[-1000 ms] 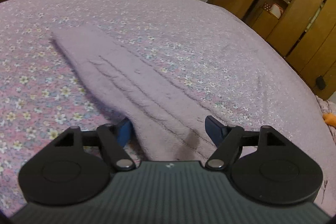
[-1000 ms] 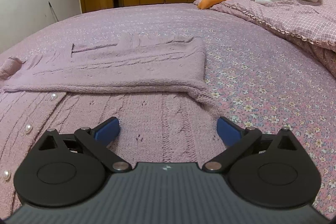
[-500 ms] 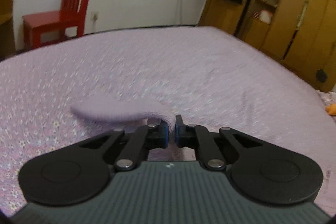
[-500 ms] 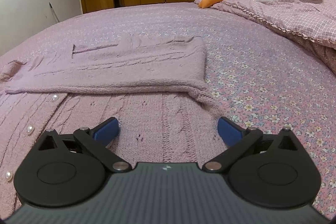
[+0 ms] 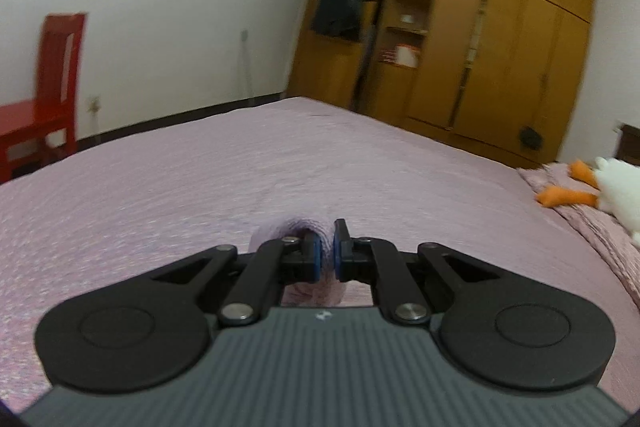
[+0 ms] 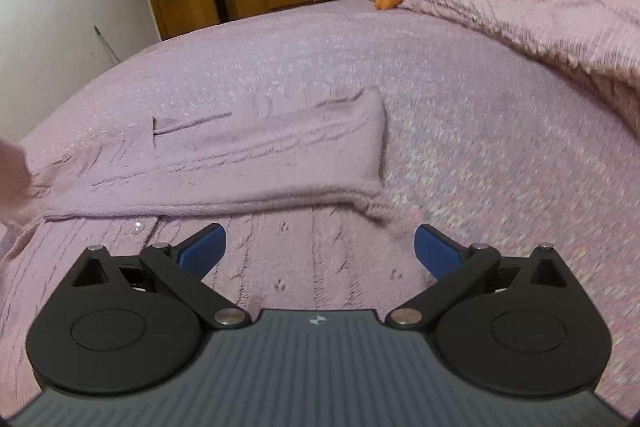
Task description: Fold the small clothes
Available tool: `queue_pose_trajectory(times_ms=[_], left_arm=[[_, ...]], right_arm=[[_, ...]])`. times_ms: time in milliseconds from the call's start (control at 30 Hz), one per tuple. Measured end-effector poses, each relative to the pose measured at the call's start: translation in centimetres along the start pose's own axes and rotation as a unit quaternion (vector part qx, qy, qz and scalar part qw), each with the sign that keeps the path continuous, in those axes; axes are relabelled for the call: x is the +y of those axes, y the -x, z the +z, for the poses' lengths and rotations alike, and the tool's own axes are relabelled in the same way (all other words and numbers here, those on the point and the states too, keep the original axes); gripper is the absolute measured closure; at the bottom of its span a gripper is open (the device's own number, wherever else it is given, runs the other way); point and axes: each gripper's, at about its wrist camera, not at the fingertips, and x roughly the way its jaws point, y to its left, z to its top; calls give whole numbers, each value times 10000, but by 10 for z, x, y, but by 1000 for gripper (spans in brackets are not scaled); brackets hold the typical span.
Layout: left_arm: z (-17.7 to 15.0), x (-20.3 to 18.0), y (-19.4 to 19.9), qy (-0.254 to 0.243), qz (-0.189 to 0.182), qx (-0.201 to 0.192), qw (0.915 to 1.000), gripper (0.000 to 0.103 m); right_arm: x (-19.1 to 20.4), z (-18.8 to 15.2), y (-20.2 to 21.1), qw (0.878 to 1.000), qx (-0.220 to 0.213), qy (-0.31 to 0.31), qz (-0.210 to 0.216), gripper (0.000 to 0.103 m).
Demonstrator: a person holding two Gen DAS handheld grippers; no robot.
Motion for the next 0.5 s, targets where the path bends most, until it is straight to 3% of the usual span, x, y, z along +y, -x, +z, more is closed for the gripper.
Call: queue_pose_trajectory(times_ms=[233,500], left_arm=[[-22,-74,-4,-375,-607,68,9974,95],[-80,-150,-27,-744,-1122,826,9874,95]], right_arm=[[-22,6,15,9999,-48,-101,25,0],[-39,-6,11,9995,92,-292,-9,0]])
